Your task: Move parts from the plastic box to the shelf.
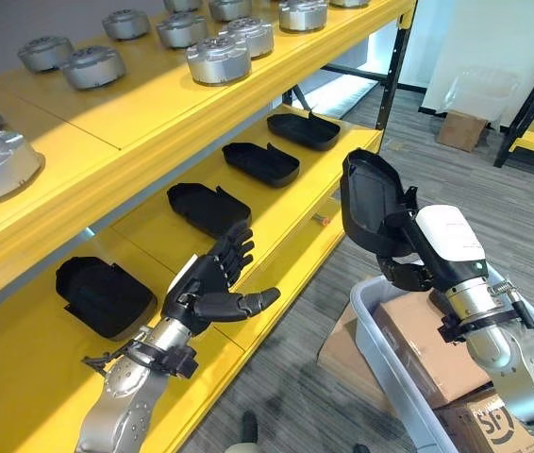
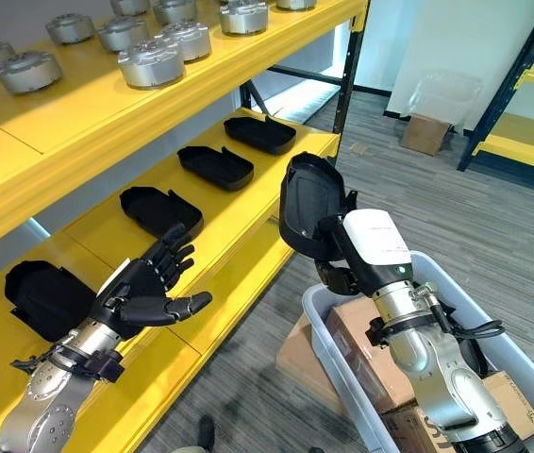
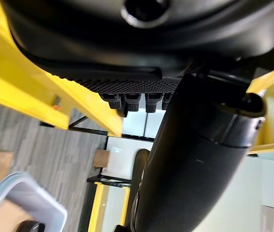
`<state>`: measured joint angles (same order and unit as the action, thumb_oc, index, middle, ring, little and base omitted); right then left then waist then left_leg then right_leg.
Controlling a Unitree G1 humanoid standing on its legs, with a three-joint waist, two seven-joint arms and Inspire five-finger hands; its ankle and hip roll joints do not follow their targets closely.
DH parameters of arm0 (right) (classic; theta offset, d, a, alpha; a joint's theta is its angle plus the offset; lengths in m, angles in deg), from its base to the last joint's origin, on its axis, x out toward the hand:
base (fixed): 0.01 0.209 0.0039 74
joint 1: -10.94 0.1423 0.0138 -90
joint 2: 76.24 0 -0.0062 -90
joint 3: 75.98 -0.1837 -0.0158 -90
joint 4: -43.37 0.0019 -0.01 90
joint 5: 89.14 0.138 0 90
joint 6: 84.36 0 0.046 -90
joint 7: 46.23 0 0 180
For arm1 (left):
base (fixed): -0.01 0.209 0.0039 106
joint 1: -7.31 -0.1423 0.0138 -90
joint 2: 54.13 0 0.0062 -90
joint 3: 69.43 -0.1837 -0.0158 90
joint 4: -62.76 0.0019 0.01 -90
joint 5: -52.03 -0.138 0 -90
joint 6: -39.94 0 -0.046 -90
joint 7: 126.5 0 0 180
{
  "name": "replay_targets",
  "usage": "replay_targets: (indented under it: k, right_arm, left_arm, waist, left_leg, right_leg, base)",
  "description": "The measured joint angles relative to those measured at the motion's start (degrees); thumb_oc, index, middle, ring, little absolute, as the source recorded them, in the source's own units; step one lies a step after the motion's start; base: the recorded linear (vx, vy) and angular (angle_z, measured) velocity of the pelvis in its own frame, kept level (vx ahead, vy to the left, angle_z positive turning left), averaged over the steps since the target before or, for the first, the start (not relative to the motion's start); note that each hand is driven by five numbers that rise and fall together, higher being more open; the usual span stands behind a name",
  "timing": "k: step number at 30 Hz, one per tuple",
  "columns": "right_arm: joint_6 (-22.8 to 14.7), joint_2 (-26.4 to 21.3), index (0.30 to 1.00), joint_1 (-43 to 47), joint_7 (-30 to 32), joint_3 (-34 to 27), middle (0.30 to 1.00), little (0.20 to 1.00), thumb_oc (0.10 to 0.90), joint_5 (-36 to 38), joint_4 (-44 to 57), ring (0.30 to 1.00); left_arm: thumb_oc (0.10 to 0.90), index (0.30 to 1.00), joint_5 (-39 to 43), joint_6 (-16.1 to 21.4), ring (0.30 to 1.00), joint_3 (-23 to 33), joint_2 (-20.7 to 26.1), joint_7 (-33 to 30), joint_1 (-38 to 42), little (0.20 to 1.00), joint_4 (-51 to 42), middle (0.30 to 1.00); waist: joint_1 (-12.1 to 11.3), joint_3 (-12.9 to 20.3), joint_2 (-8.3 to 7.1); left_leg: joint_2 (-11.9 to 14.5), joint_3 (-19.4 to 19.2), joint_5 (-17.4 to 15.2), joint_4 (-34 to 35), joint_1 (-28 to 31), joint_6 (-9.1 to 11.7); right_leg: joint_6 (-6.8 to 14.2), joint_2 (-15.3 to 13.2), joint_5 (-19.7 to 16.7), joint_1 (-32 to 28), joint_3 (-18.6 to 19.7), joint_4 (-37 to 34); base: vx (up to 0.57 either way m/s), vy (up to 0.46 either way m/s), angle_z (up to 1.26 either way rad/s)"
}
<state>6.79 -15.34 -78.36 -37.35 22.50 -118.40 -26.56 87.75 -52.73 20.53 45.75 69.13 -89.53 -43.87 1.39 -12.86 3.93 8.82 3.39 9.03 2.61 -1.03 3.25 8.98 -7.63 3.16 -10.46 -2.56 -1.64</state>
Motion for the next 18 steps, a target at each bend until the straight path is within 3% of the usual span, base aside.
replay_targets:
  k: [6,8,11,12,13,14,17,18]
  right_arm:
    - [-1.2,0.0,0.300,3.2,-0.2,2.6,0.300,0.300,0.400,0.0,0.0,0.300]
    - [-1.3,0.3,0.300,3.1,-0.2,2.6,0.300,0.300,0.400,0.0,0.0,0.300]
    - [-1.2,0.8,0.300,3.1,-0.2,2.5,0.300,0.300,0.400,-0.1,0.1,0.300]
    - [-1.3,1.5,0.300,3.1,-0.2,2.5,0.300,0.300,0.400,-0.1,0.1,0.300]
    - [-1.6,1.8,0.300,3.2,-0.3,2.5,0.300,0.300,0.400,-0.1,0.1,0.300]
    - [-2.0,2.0,0.300,3.3,-0.4,2.5,0.300,0.300,0.400,-0.1,0.1,0.300]
    - [-2.1,1.8,0.300,3.4,-0.6,2.1,0.300,0.300,0.400,-0.1,0.2,0.300]
    - [-2.0,1.6,0.300,3.4,-0.6,1.7,0.300,0.300,0.400,-0.1,0.2,0.300]
  left_arm:
    - [0.900,1.000,0.0,2.2,1.000,0.6,0.0,-0.1,1.4,1.000,-2.2,1.000]
    - [0.900,1.000,0.1,2.9,1.000,0.6,-0.1,0.3,1.7,1.000,-2.3,1.000]
    - [0.900,1.000,2.3,3.0,1.000,0.8,-0.1,1.3,1.7,1.000,-2.9,1.000]
    - [0.900,1.000,2.3,3.1,1.000,1.1,0.2,1.1,1.7,1.000,-3.4,1.000]
    - [0.900,1.000,2.2,3.3,1.000,1.5,0.5,1.0,1.8,1.000,-4.0,1.000]
    - [0.900,1.000,2.2,4.3,1.000,1.6,0.6,0.6,1.8,1.000,-4.3,1.000]
    - [0.900,1.000,2.2,5.2,1.000,1.6,0.6,-0.4,2.6,1.000,-4.5,1.000]
    - [0.900,1.000,2.2,5.5,1.000,1.6,0.6,-0.6,3.3,1.000,-4.6,1.000]
  waist:
    - [-0.7,-2.8,1.35]
    - [-1.2,-3.1,1.30]
    - [-1.5,-3.4,1.06]
    - [-1.4,-3.8,0.20]
    - [-1.4,-4.6,-1.58]
    - [-1.4,-5.0,-2.81]
    - [1.3,-5.0,-3.92]
    - [2.2,-4.8,-3.53]
  left_leg:
    - [0.1,2.0,-1.0,-2.4,-1.3,-1.5]
    - [-0.4,1.7,0.7,-3.0,-1.9,-2.8]
    - [-0.8,-0.9,0.0,-0.4,-1.8,-15.6]
    - [-0.1,-5.1,-3.7,0.2,-1.5,-17.8]
    - [0.1,-7.6,-6.8,0.2,-1.2,-14.9]
    - [0.3,-9.2,-6.5,-2.2,-0.4,-10.6]
    - [1.8,-11.8,-8.3,-7.4,2.7,-6.2]
    - [2.0,-12.9,-7.0,-8.8,4.3,-5.9]
  right_leg:
    - [-1.2,0.7,7.1,4.9,-0.1,12.9]
    - [-1.9,1.3,9.3,5.2,0.1,15.9]
    - [-4.2,1.8,11.5,5.3,-1.6,19.6]
    - [-5.2,1.1,11.3,5.4,-2.4,19.7]
    - [-5.5,-0.5,11.1,5.6,-3.4,19.6]
    - [-5.8,-2.1,10.6,5.2,-4.7,19.3]
    - [-5.5,-3.7,10.2,3.7,-7.3,18.6]
    - [-5.1,-3.6,10.3,3.7,-7.7,18.8]
  base:
    - [-0.01,-0.067,0.18]
    - [0.00,0.014,0.59]
    - [-0.02,0.065,0.70]
    - [-0.08,0.094,0.56]
    - [-0.09,0.107,0.45]
    - [-0.09,0.133,0.35]
    - [-0.07,0.145,0.45]
    - [-0.09,0.207,0.59]
